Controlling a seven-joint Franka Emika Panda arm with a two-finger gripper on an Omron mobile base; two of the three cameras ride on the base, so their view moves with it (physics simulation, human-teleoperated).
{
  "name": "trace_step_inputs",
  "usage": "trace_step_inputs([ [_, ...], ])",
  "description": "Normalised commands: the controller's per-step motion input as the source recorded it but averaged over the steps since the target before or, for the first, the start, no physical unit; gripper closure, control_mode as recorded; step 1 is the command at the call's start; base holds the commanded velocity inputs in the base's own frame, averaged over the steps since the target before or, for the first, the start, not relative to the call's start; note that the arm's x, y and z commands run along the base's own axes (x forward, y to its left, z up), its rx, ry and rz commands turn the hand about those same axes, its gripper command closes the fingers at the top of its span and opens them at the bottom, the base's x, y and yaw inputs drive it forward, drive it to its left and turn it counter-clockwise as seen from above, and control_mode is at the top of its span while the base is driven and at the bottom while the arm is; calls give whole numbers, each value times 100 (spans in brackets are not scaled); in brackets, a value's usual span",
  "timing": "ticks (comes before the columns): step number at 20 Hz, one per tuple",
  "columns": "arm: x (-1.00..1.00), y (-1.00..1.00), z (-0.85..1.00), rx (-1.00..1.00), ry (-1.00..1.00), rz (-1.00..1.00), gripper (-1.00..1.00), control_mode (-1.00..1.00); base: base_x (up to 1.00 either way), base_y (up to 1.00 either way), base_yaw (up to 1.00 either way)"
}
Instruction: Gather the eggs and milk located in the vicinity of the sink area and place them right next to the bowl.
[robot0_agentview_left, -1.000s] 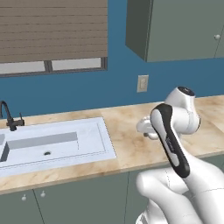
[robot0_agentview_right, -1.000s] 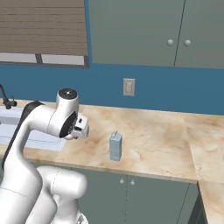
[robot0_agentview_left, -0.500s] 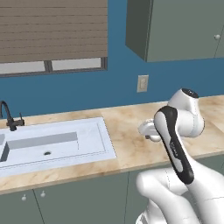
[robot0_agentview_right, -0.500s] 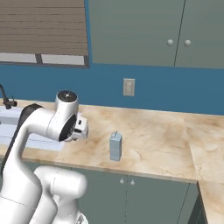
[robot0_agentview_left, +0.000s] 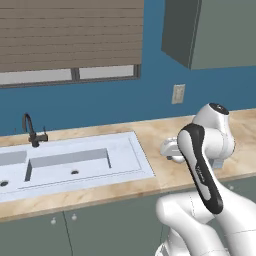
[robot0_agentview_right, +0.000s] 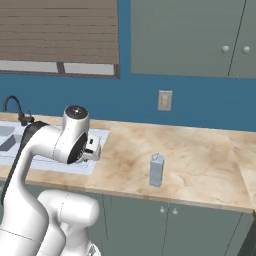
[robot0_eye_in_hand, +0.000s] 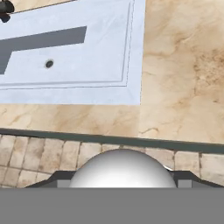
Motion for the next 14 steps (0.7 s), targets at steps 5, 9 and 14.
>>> trace_step_inputs([
  [5, 0, 0, 0, 0, 0, 0, 100, 100, 0, 74, 1],
  [9, 0, 0, 0, 0, 0, 0, 100, 100, 0, 76, 3],
  [14, 0, 0, 0, 0, 0, 0, 100, 100, 0, 79, 2],
])
